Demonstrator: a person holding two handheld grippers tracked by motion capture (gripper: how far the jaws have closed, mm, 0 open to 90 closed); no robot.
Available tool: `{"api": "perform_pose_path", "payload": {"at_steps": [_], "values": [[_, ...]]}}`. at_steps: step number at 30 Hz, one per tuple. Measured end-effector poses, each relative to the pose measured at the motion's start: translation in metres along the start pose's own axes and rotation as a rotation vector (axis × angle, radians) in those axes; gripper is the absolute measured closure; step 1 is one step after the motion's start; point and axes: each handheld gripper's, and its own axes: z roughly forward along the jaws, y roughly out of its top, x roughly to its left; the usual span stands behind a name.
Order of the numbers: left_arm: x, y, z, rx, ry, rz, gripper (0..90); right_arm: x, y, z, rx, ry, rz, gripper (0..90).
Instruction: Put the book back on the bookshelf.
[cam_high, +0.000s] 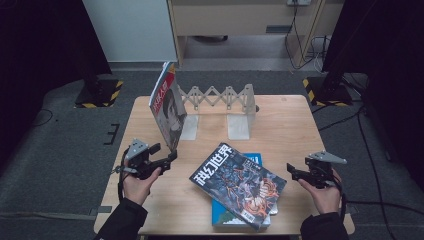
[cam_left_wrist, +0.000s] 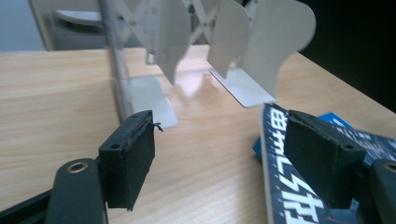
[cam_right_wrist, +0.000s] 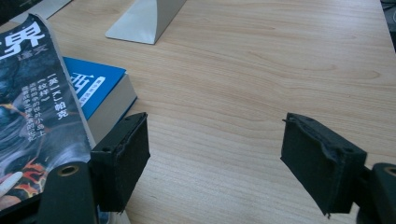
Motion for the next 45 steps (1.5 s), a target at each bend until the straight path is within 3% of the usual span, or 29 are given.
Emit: {"api": "perform_pose_path", "payload": {"at_steps": [10, 19, 24, 31, 38, 45], "values": [[-0.013, -0.021, 0.017, 0.067, -0.079, 0.046, 27.8, 0.015, 0.001, 0.000, 0.026, 0.069, -0.001, 28.2], [-0.023, -0.035, 0.034, 0.120, -0.168, 0.027, 27.3, 0.027, 0.001, -0.003, 0.027, 0.069, -0.025, 29.2], [-0.024, -0.043, 0.044, 0.161, -0.208, -0.008, 26.9, 0.032, -0.001, -0.002, 0.024, 0.104, -0.025, 32.1], [-0.021, -0.050, 0.052, 0.192, -0.211, -0.042, 27.2, 0.041, -0.004, -0.002, 0.039, 0.127, -0.045, 32.4], [-0.025, -0.056, 0.058, 0.232, -0.261, -0.052, 27.2, 0.051, -0.011, 0.000, 0.040, 0.155, -0.076, 32.9], [-0.029, -0.061, 0.065, 0.278, -0.284, -0.056, 27.3, 0.057, -0.013, 0.005, 0.063, 0.169, -0.077, 34.6]]}}
